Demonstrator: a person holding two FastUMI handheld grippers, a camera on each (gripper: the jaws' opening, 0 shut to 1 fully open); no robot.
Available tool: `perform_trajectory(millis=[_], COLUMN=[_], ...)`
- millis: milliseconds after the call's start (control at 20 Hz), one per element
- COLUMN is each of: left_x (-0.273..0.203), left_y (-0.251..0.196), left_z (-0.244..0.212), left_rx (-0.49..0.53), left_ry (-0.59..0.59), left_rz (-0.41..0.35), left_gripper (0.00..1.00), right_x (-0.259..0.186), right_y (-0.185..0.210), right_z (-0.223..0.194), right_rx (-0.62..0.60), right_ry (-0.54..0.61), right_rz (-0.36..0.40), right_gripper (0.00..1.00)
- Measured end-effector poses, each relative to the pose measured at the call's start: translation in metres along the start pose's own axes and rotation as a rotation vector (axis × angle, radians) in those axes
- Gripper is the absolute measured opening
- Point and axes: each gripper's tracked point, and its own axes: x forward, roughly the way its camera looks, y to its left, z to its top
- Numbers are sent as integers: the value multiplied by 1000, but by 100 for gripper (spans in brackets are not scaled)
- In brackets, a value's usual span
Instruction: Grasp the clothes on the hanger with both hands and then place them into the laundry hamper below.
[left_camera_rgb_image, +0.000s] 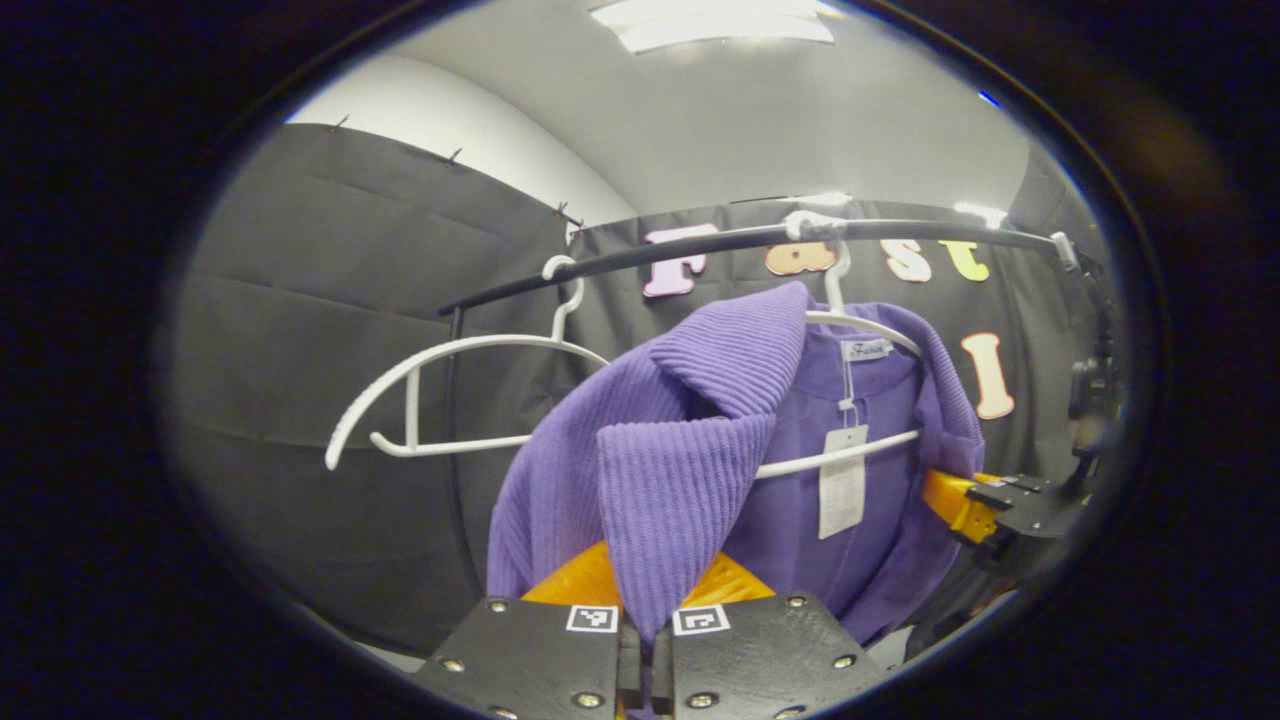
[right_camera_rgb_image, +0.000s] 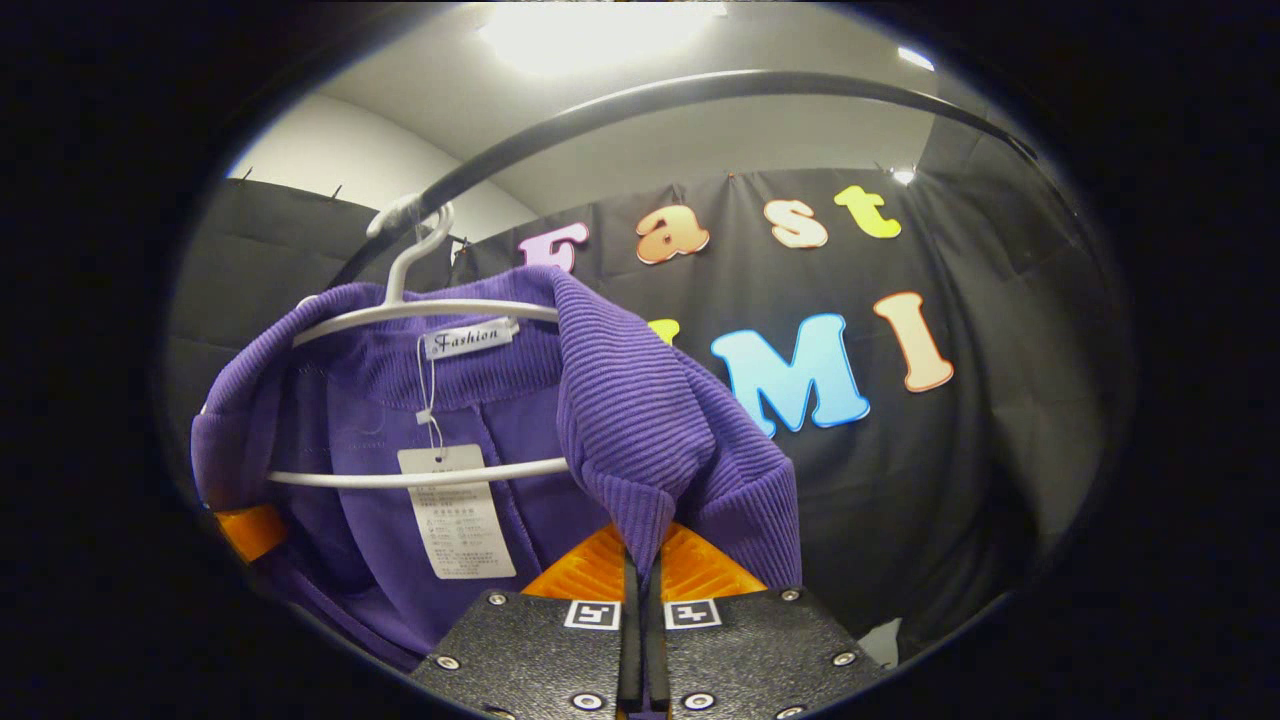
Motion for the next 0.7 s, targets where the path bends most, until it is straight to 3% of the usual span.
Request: perform_trajectory(millis=[100,150,250,350,450,550,700], left_x=[-7,-11,-22,-29,-35,-34,-26], left_y=[5,10,16,22,31,40,60], left_z=[5,11,27,45,62,76,91], left_rx=[12,18,28,25,28,26,37], left_ry=[-2,-12,-40,-76,-107,-122,-138], left_rz=[-12,-13,-15,-25,-18,-7,20], left_gripper=[5,9,1,0,0,9,9], right_x=[-2,-5,-12,-13,-12,-11,-3], right_y=[-7,-8,-11,-17,-25,-32,-43], right_z=[17,27,49,67,85,99,116], right_rx=[-36,-52,-81,-102,-100,-106,-152], right_ry=[-50,-74,-125,-171,-215,-253,-296], right_rz=[-8,-12,-25,-48,-70,-90,-125], right_gripper=[1,1,1,1,0,1,2])
